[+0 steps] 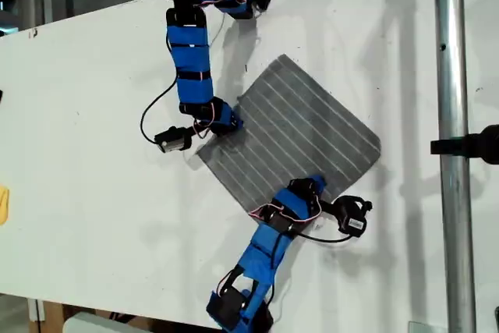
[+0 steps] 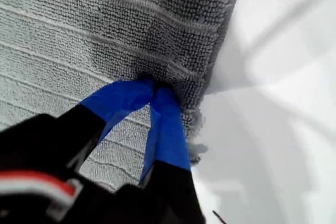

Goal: Grasp corners of a towel and fold twice.

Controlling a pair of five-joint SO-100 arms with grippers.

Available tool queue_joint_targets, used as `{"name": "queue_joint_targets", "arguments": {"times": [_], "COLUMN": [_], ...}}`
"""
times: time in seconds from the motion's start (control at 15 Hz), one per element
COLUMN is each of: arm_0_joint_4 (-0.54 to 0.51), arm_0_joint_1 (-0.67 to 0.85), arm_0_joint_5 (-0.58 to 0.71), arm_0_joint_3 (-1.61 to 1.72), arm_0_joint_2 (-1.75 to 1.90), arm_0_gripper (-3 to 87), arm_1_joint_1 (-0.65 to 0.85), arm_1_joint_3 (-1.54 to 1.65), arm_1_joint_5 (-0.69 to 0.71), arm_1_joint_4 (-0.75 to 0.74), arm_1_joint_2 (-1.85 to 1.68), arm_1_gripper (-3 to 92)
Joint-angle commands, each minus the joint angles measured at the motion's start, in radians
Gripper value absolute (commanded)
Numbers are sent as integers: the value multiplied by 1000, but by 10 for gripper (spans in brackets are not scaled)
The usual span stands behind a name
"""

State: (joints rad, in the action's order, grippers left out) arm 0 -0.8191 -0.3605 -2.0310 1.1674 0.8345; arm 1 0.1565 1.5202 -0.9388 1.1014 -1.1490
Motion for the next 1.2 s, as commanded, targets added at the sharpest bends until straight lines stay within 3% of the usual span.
{"name": "queue_joint_targets", "arguments": {"times": [0.0,0.33,0.53,0.73,1.0,1.13], "arm_0_joint_4": [32,48,295,344,308,236], "arm_0_joint_1": [-5,-32,-44,-51,-20,8], "arm_0_joint_5": [-21,-87,-153,-198,-181,-163], "arm_0_joint_3": [2,123,529,782,1029,1108], "arm_0_joint_2": [-17,43,244,407,627,739], "arm_0_gripper": [-29,-29,-29,-29,-29,-29], "arm_1_joint_1": [-9,-63,-179,-290,-426,-479], "arm_1_joint_3": [-48,-38,31,121,147,147], "arm_1_joint_5": [-25,-77,-192,-321,-474,-543], "arm_1_joint_4": [5,67,75,72,67,43], "arm_1_joint_2": [23,26,-6,-94,-166,-173], "arm_1_gripper": [-3,-3,-3,-3,-3,-3]}}
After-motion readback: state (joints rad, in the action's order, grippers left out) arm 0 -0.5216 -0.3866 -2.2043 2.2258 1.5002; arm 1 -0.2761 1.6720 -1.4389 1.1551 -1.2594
